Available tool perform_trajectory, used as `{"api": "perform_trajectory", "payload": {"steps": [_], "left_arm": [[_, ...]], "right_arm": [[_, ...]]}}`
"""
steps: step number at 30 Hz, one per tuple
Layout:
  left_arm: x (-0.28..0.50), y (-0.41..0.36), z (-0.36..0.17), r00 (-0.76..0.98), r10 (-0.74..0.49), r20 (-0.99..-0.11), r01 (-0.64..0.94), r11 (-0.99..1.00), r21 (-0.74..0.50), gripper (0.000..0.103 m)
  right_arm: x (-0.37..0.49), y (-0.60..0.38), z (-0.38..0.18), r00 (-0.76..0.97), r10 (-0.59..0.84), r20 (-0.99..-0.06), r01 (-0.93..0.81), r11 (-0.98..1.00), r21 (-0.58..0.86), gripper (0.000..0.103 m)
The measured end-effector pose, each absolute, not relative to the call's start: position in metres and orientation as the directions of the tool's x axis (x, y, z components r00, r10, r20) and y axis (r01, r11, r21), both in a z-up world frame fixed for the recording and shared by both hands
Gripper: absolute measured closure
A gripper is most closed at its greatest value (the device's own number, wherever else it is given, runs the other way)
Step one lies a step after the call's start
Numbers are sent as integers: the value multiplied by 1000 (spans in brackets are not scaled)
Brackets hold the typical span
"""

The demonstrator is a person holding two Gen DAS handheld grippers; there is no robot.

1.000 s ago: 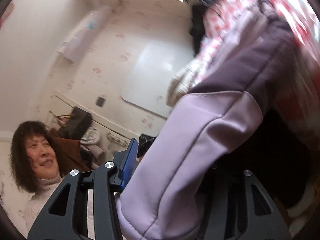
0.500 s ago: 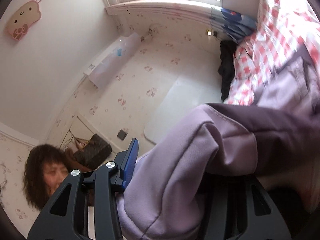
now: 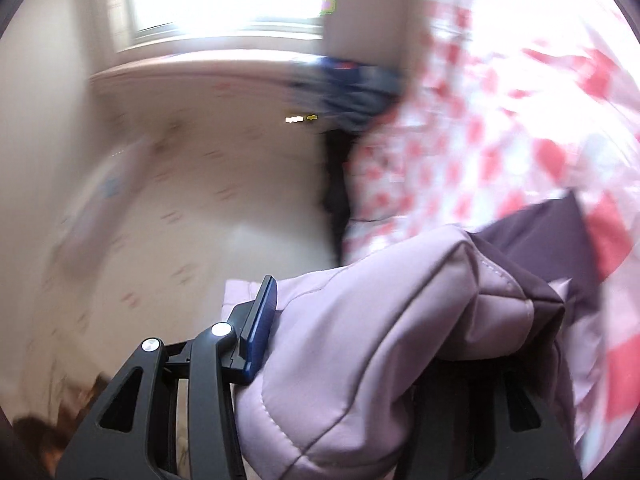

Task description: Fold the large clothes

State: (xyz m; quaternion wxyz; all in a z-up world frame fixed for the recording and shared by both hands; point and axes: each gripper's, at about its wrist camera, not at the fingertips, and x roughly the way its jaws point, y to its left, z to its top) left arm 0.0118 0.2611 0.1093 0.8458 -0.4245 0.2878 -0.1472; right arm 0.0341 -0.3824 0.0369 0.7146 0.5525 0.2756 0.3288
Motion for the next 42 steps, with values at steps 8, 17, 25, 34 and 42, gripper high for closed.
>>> {"api": "perform_trajectory", "payload": {"steps": [8,17,25,34,42], "left_arm": [[75,251,5,716,-320,-621,-245,716,-653,82],[49,275,63,782,-521,-343,-56,488,-871,17],[14,134,140,783,-408,-470,227,890,-395,8],[128,51,27,650,-146,-746,153,986,-59,8],[172,52,11,579,-103,-809,106,993,-50,8]], "right_arm": [[87,-367,-40,594,774,-220,38,246,968,51],[56,-379,17,621,761,-189,-3,243,970,7],[21,-272,83,651,501,-570,-191,835,515,7],[144,-187,9,590,175,-788,-80,984,158,7],[187,-184,0,544,170,-822,-60,985,164,7]]}}
